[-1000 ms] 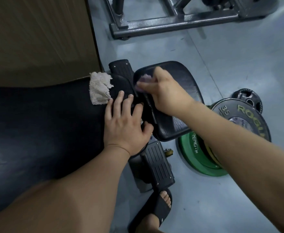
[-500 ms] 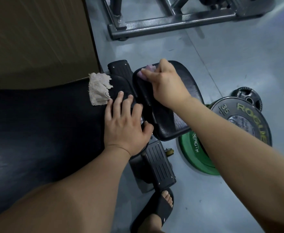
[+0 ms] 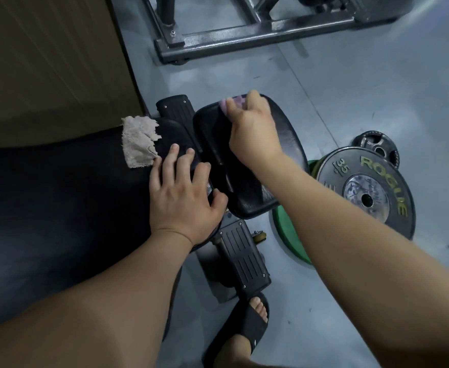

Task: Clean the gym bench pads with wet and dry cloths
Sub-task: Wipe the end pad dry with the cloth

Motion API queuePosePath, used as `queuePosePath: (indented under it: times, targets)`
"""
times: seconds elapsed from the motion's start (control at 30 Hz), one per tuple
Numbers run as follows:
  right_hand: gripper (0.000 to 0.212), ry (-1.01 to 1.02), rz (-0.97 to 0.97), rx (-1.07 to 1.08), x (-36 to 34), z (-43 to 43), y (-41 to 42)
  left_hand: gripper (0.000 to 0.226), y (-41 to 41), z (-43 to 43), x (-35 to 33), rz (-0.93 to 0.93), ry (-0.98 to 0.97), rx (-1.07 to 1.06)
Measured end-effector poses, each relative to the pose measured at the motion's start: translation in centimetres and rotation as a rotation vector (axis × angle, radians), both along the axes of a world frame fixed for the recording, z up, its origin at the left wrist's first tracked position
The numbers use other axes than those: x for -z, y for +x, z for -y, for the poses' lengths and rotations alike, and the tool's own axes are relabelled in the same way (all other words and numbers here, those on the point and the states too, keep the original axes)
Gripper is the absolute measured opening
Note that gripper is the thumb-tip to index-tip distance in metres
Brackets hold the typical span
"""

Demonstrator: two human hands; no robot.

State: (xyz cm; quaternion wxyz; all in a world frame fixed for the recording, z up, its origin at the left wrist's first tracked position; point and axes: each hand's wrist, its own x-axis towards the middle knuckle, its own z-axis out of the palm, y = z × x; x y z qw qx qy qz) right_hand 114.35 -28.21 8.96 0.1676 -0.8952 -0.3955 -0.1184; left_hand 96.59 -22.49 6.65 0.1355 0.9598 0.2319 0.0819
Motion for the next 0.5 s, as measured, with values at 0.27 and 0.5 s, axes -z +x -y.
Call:
queuePosePath:
  times: [0.27,0.5]
  targets:
    - [0.026,-0.023,-0.066,0.072,-0.4,6.7,1.7,0.043,0.0,0.1,0.1,0.027,0.002,-0.002]
    - [0.035,-0.058,-0.055,-0.094,0.4,6.6,-3.8,0.041,0.0,0.0,0.3,0.047,0.000,-0.003]
